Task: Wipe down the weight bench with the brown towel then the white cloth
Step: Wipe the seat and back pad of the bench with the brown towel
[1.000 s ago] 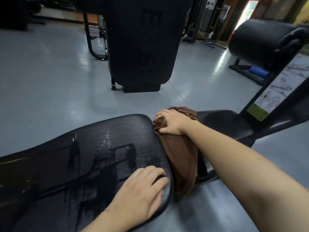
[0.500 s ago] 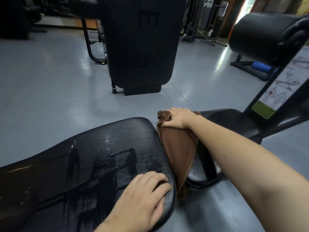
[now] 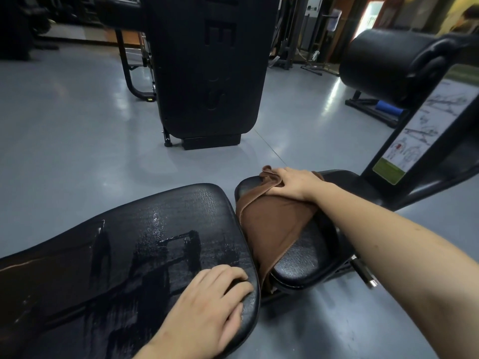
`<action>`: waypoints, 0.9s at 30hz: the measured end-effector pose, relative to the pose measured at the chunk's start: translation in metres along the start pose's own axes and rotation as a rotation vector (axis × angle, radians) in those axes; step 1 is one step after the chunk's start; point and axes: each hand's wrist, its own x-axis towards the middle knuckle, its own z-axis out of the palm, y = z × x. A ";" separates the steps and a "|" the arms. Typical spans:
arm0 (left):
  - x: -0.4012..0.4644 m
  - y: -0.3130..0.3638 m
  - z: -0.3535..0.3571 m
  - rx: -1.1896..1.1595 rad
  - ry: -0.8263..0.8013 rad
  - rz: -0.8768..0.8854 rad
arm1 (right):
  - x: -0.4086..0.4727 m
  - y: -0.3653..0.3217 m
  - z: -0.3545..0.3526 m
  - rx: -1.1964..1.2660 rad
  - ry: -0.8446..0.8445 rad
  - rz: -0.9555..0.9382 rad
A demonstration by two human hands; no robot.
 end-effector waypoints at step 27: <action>0.000 -0.001 0.001 -0.010 -0.041 -0.038 | -0.003 0.031 -0.006 -0.018 0.026 0.109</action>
